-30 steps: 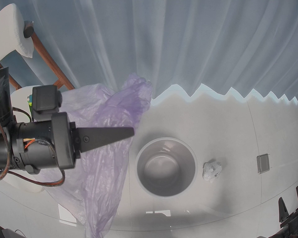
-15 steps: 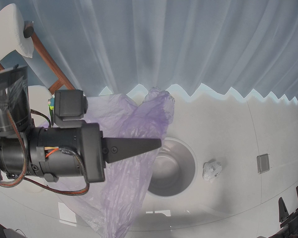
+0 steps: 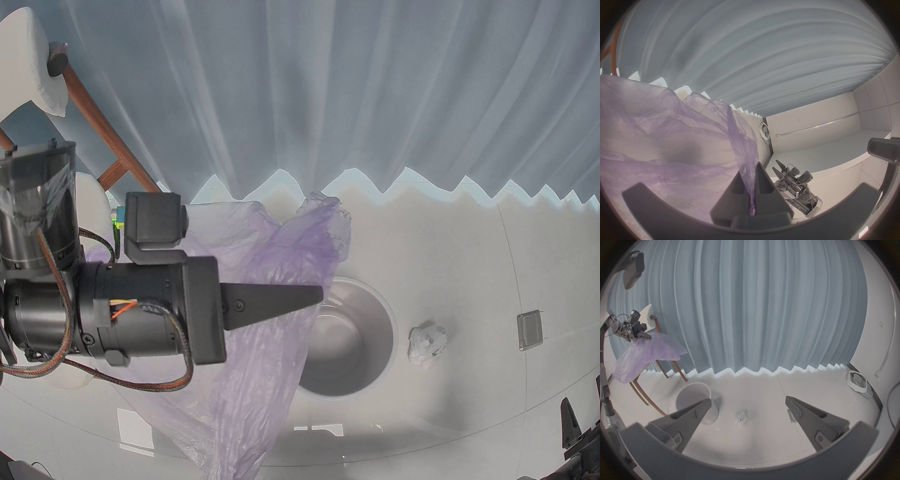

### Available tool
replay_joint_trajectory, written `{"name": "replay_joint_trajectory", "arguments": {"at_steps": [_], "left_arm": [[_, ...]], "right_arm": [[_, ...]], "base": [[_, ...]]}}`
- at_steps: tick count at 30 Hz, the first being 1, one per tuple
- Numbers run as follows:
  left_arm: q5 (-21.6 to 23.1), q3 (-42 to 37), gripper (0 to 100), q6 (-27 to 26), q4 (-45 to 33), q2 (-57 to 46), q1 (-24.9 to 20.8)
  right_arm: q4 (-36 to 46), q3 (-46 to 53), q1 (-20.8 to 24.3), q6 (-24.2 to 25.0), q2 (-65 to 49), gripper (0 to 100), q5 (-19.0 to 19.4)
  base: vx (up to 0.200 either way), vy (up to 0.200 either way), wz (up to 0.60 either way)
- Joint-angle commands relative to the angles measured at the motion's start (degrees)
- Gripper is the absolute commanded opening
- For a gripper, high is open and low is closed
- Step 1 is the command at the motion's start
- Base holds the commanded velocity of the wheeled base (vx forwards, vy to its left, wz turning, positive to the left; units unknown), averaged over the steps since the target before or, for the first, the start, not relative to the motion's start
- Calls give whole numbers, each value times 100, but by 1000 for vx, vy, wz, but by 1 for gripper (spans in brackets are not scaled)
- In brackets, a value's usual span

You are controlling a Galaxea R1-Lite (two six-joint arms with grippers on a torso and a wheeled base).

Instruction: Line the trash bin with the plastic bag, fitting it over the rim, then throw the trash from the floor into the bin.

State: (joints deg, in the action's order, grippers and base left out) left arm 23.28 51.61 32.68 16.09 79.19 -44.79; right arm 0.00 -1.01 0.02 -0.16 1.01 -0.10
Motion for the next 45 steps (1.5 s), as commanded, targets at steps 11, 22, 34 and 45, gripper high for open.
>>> {"name": "replay_joint_trajectory", "arguments": {"at_steps": [11,22,34,45], "left_arm": [[9,50,0,-16,386,334,-135],[9,-29,0,19,377,492,-311],[-26,-11,0,10,386,571,-346],[-52,-29,0,-16,386,562,-285]], "right_arm": [[0,92,-2,-2,-101,100,1],[0,84,-2,-2,-101,100,1],[0,92,-2,-2,-101,100,1],[0,92,-2,-2,-101,100,1]], "base": [[0,0,0],[0,0,0],[0,0,0],[0,0,0]]}}
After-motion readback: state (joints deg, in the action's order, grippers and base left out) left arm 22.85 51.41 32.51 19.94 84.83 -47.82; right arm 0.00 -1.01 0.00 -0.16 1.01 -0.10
